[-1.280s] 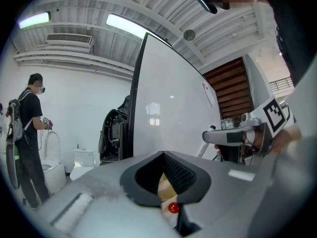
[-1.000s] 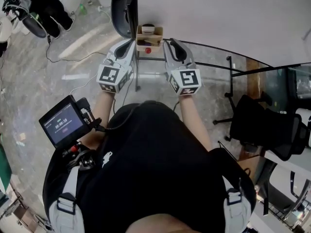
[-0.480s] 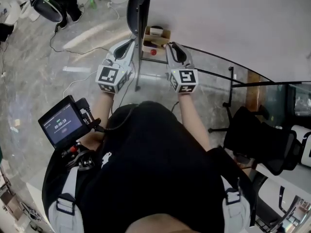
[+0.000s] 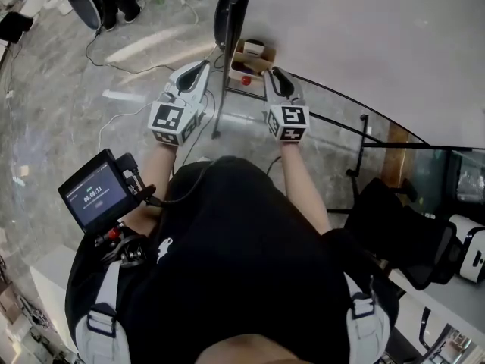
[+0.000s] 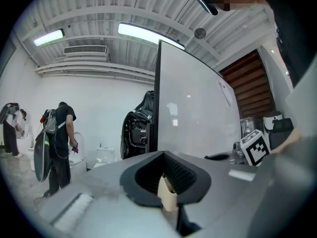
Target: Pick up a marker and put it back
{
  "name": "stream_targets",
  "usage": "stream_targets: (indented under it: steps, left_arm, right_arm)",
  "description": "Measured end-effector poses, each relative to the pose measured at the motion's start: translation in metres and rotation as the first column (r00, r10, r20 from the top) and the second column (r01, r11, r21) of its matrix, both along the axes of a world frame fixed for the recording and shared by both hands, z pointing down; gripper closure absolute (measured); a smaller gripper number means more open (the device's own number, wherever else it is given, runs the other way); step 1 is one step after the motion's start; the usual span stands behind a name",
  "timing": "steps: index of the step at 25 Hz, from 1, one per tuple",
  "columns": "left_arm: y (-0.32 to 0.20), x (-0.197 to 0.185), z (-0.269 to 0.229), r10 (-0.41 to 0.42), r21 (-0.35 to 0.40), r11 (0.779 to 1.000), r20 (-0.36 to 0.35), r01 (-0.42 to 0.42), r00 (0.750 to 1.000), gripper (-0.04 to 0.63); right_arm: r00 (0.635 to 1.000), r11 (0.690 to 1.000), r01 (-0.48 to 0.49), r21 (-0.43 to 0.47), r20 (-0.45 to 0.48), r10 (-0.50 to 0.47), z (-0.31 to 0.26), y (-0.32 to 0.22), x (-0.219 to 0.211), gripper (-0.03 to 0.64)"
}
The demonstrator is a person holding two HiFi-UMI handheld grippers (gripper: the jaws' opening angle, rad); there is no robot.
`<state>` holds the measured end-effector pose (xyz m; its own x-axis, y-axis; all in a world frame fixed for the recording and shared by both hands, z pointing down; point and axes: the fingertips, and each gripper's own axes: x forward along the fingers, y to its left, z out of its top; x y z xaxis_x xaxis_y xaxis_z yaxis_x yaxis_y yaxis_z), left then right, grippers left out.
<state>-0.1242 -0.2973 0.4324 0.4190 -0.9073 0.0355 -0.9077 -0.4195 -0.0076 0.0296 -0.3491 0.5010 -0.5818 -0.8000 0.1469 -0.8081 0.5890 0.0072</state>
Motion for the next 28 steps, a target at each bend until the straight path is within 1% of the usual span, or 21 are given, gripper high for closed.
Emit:
stream_targets:
  steps: [4,9,13,17,20,24,28]
  left_arm:
    - [0.001,-0.004,0.007,-0.008,-0.008,1.0,0.004,0.008,1.0,0.591]
    - [0.001,-0.006,-0.002,-0.032,-0.012,0.999,0.002,0.032,0.999,0.591]
    - [0.002,-0.006,0.0,-0.031,-0.028,0.999,0.011,0.031,0.999,0.591]
    - [0.001,-0.006,-0.001,-0.03,-0.014,0.999,0.013,0.03,0.999,0.591]
    - [0.001,-0.006,0.0,-0.028,-0.017,0.999,0.012,0.028,1.0,0.591]
    - [0.001,-0.005,0.007,-0.006,-0.009,1.0,0.028,0.007,1.0,0.591]
    - [0.002,-0.006,0.007,-0.004,-0.007,1.0,0.026,0.004,1.0,0.591]
  right_arm:
    - [1.0,1.0,0.01,-0.01,-0.023,-0.01,0.009,-0.004,-0.002,0.534]
    - [0.999,1.0,0.018,-0.015,-0.045,-0.019,0.017,-0.005,-0.004,0.534]
    - [0.998,1.0,0.023,-0.017,-0.059,-0.024,0.022,-0.003,-0.005,0.532]
    - [0.997,0.999,0.019,-0.025,-0.069,-0.021,0.029,-0.001,-0.004,0.531]
    - [0.997,0.999,0.016,-0.033,-0.072,-0.019,0.033,0.0,-0.003,0.531]
    - [0.997,0.999,0.01,-0.044,-0.082,-0.013,0.038,0.0,-0.003,0.529]
    - [0.996,0.999,0.008,-0.052,-0.089,-0.013,0.041,0.0,-0.002,0.526]
